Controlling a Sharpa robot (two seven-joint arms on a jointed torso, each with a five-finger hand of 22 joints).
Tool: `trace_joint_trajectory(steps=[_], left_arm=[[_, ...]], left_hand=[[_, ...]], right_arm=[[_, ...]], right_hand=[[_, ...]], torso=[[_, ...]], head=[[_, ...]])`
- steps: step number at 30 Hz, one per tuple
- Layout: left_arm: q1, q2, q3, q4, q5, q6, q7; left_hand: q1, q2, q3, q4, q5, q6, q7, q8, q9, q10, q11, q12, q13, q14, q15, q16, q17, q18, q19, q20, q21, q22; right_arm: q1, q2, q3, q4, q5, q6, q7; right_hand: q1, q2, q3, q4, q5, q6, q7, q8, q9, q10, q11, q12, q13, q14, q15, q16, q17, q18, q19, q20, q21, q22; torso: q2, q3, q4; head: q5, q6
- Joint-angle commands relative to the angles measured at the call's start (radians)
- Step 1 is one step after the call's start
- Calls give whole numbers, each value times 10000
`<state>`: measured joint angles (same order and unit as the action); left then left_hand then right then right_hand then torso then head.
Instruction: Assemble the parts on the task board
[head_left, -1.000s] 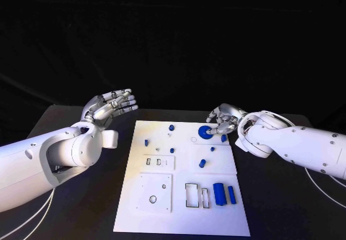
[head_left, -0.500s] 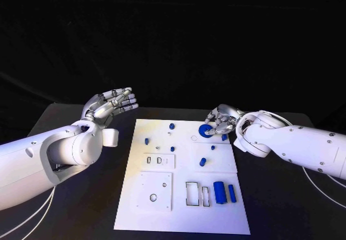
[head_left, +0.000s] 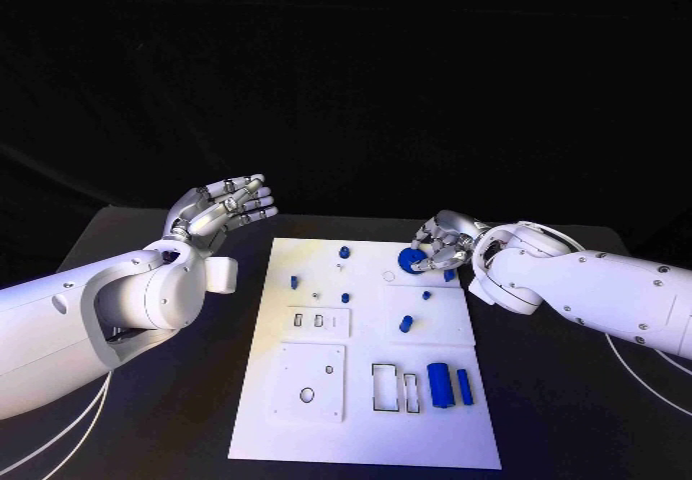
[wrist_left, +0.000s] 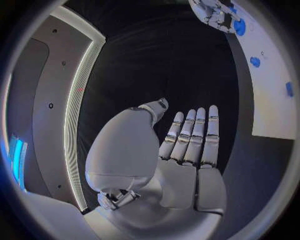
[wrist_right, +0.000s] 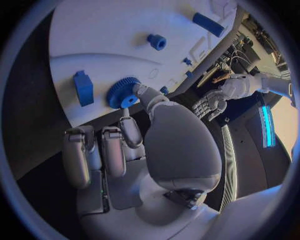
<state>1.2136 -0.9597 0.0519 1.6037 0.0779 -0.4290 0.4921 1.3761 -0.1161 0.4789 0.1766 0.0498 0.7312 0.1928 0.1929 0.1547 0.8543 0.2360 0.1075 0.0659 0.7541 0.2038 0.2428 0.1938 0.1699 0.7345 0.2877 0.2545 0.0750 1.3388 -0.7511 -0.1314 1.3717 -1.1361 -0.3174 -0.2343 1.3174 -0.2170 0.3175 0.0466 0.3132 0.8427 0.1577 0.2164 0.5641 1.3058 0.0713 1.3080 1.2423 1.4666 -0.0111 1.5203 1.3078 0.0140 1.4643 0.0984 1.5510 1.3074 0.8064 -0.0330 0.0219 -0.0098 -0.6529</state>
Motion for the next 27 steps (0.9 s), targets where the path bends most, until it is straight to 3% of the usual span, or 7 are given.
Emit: trace_joint_trajectory(steps=[1, 12, 19, 27], left_arm=[[12, -11, 5, 23, 15, 186, 55], [12, -16, 5, 31, 15, 193, 45], [11, -23, 5, 22, 15, 189, 29], [11, -20, 4, 15, 15, 196, 23]], left_hand=[[-96, 19, 64, -20, 28, -67, 926, -23, -11, -46, 10, -32, -4, -45, -8, -69, 13, -66, -84, 15, -35, -9], [-96, 19, 64, -20, 28, -67, 926, -23, -11, -46, 10, -32, -4, -45, -8, -69, 13, -66, -84, 15, -35, -9], [-117, 25, 90, -28, 28, -60, 927, -18, -9, -47, 11, -33, -5, -44, -8, -77, 20, -63, -80, 15, -35, -12], [-117, 25, 90, -28, 28, -60, 927, -18, -9, -47, 11, -33, -5, -44, -8, -77, 20, -63, -80, 15, -35, -12]], right_arm=[[-31, -1, -11, -14, -13, 281, -124], [-70, 25, -16, -22, -348, 240, -147], [-89, 4, -17, 85, -780, -268, 24], [-98, -46, -17, 371, -1266, -1066, 282]], right_hand=[[37, 97, 81, -13, 69, 96, -4, 70, -9, 58, 9, 56, 14, 763, 94, 47, 1283, -75, 926, 55, 40, 2387], [117, 89, 404, -39, 71, 135, 4, 62, -31, 52, 12, 90, 54, 764, 97, 64, 1320, -81, 938, 57, 55, 2413], [228, 63, 1972, -281, 62, 575, -45, 170, -65, 253, -40, 290, 300, 778, 61, 104, 1422, -115, 1011, 33, 138, 2543], [-84, 3, 2412, -296, 22, 900, -167, 361, 20, 507, -140, 500, 541, 798, -22, 135, 1509, -140, 1065, -38, 198, 2634]], torso=[[5, -2, 5], [13, 3, 7], [10, 1, 6], [5, 6, 5]], head=[[-3, 10], [9, -8], [23, -34], [26, 2]])
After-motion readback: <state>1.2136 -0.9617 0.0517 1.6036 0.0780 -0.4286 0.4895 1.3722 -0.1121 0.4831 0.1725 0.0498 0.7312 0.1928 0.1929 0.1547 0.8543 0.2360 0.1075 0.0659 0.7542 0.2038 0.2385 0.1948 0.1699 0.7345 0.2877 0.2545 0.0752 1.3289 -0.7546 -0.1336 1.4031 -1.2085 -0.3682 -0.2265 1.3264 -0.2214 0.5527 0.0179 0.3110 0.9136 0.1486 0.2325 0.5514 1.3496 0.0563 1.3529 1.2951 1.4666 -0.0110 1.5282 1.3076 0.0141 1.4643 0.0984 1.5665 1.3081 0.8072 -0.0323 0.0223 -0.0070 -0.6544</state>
